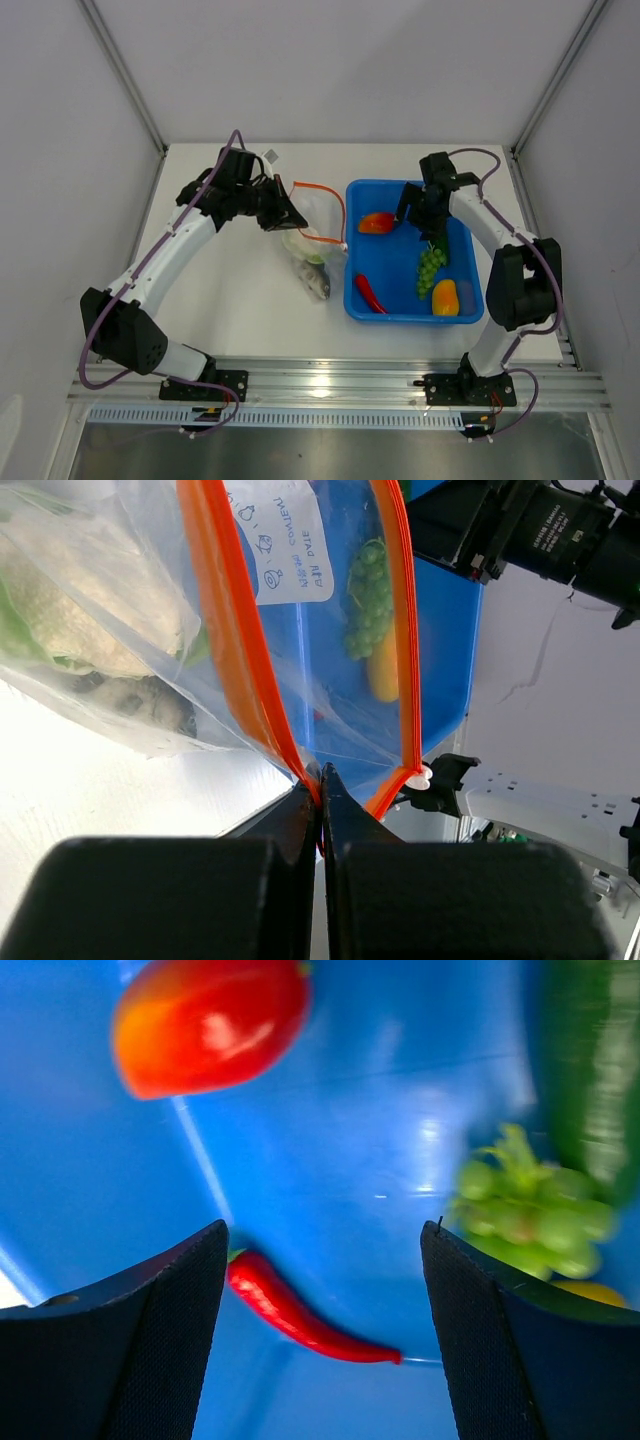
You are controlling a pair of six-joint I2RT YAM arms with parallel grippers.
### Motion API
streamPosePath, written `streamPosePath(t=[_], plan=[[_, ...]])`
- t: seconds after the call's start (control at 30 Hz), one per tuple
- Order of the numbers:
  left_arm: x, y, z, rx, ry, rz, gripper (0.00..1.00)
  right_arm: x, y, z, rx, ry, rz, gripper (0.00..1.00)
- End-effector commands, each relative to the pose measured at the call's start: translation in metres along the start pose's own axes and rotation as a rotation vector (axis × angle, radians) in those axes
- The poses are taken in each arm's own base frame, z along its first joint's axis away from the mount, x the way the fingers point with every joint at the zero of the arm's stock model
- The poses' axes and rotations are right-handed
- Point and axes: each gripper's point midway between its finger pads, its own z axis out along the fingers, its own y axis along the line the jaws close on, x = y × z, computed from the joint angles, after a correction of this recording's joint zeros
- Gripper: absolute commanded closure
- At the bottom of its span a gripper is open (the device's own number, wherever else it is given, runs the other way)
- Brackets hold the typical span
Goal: Place the food in the zip-top bag and seal the zipper
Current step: Pick up the fake vegetable from the bin.
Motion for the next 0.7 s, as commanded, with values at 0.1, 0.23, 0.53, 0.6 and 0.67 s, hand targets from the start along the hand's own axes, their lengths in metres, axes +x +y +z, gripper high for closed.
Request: streamPosePath(t=[0.1,0.23,0.53,0.6,0.67], plan=[[-0.003,-0.012,-0.015,0.016,-0.041,0.092,0.99,0.022,0.046,-0.002,-0.174,0.11,-0.118,0.21],[0.0,-0.01,-0.013,0.02,-0.026,0.089,1.0,0.059,0.05,-0.011,-0.163,0.218,-0.219,0.2],[0.006,-0.004,-0.007,0.018,-0.004,0.066,0.99,0.14,0.051,-0.009,-0.148,0.368,-0.347,0.2],[0.006,-0.004,-0.007,0.018,-0.004,0.066,0.99,0.152,0.047,-0.001,-0.124,0.382,-0.36,0.2],[0.007,-0.002,-0.007,0.012,-0.003,0.065,1.0,0.156,0.044,0.004,-0.102,0.381,-0.366,0.2]])
